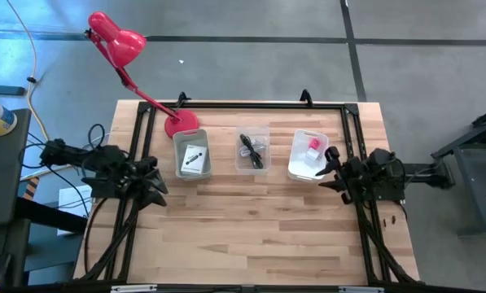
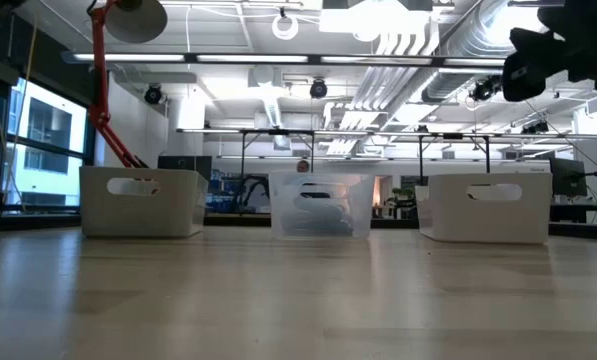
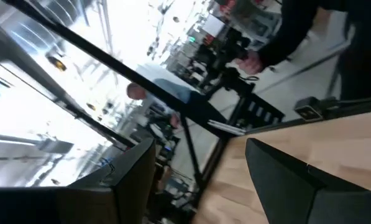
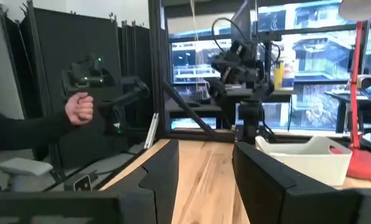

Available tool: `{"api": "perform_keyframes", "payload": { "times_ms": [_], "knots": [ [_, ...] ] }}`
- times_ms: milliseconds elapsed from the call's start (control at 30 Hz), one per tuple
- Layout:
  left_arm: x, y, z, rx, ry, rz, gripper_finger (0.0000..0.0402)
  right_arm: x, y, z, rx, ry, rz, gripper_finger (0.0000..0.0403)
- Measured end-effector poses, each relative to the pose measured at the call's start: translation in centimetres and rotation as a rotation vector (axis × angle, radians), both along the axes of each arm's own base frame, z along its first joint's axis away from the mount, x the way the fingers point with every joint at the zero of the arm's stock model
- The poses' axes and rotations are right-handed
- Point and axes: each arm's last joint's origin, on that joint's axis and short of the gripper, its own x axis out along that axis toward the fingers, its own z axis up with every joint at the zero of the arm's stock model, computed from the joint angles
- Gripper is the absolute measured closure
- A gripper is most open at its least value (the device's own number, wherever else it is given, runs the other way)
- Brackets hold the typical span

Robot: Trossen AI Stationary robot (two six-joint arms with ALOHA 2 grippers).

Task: Pick and place items into bin
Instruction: Return to Home Position

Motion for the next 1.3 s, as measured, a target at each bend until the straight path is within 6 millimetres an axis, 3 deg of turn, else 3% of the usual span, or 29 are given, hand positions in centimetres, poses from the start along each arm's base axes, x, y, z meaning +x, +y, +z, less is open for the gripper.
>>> {"api": "perform_keyframes", "payload": {
  "times_ms": [433, 633, 800, 933, 1067, 1300],
  "knots": [
    [-2.5, 0.2, -0.7, 0.075, -0.025, -0.062, 0.0165, 0.0, -0.8, 0.1, -0.015, -0.024, -0.03, 0.0261],
    [-2.1, 2.3, 0.1, -0.239, 0.0, 0.342, 0.0165, -0.1, -1.1, 0.4, -0.013, -0.06, -0.06, 0.0261],
    [-2.1, 3.8, -0.3, -0.395, 0.054, 0.447, 0.0165, -0.1, -1.1, 0.4, -0.005, -0.054, -0.062, 0.0261],
    [-1.5, 5.0, -2.8, -0.552, 0.132, 0.406, 0.0165, -0.1, -1.1, 0.3, -0.004, -0.049, -0.064, 0.0261],
    [-1.2, 5.6, -4.6, -0.614, 0.106, 0.295, 0.0165, 0.0, -1.1, 0.2, 0.004, -0.033, -0.064, 0.0261],
    [-1.2, 5.9, -4.4, -0.686, 0.073, 0.369, 0.0165, 0.1, -1.5, 0.0, 0.058, -0.007, -0.188, 0.0261]
  ]
}}
